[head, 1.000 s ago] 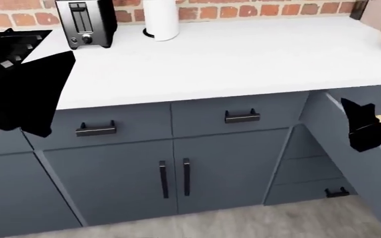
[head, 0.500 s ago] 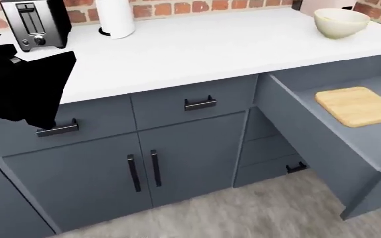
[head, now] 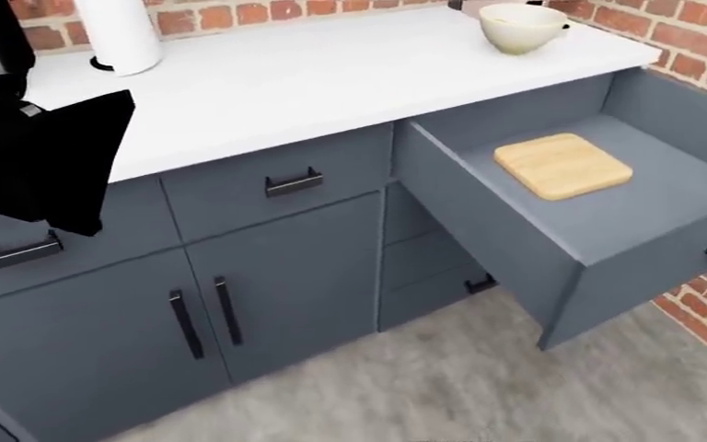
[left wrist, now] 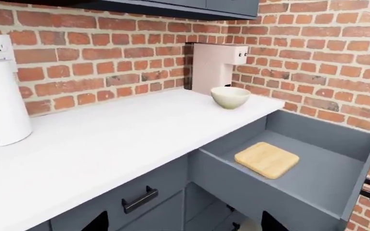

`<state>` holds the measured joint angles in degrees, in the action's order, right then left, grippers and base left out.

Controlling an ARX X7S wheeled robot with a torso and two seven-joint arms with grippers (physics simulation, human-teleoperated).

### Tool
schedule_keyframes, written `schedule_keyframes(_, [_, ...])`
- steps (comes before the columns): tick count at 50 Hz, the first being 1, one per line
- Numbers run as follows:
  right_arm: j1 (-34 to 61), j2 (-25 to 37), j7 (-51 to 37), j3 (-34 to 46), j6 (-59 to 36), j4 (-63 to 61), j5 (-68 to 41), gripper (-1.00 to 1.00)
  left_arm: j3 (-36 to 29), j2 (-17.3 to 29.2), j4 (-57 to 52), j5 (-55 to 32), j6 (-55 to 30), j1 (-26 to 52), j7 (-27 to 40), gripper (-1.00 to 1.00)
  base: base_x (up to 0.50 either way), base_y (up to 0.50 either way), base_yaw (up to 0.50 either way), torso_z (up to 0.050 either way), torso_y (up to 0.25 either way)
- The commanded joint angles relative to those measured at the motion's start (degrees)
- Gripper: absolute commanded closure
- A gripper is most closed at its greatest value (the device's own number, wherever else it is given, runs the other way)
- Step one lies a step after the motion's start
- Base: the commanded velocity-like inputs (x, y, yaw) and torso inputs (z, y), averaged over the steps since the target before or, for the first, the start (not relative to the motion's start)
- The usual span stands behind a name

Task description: Place the bar in the bowl and close the drawer.

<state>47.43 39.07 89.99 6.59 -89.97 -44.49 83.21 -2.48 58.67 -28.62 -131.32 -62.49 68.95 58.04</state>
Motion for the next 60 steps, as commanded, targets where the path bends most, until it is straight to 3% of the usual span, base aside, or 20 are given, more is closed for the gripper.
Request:
schedule_keyframes(1, [-2.43,-0.97,0.00,-1.92,0.00,-1.80,1.06,-1.00,-5.44,-0.43,0.69,-0.56,-1.35,4.26,1.90,-1.00,-0.19,0.09,-0.50,0.000,0.000])
schedule_keyframes(29, [-1.49,0.33,0.00,-4.54,0.00,-2.16,0.14,-1.00,-6.71,0.07,0.47,-1.01,-1.07,5.09,1.80,-1.00,-0.18,0.10,-0.50,0.000,0.000])
schedule_keyframes(60, [-1.69,-0.81,0.00,-1.46,0.00,-0.34,0.89,-1.00,-6.41,1.13,0.37,-0.71,-0.82,4.95,0.86,-1.00,-0.16,0.13,-0.50,0.000,0.000])
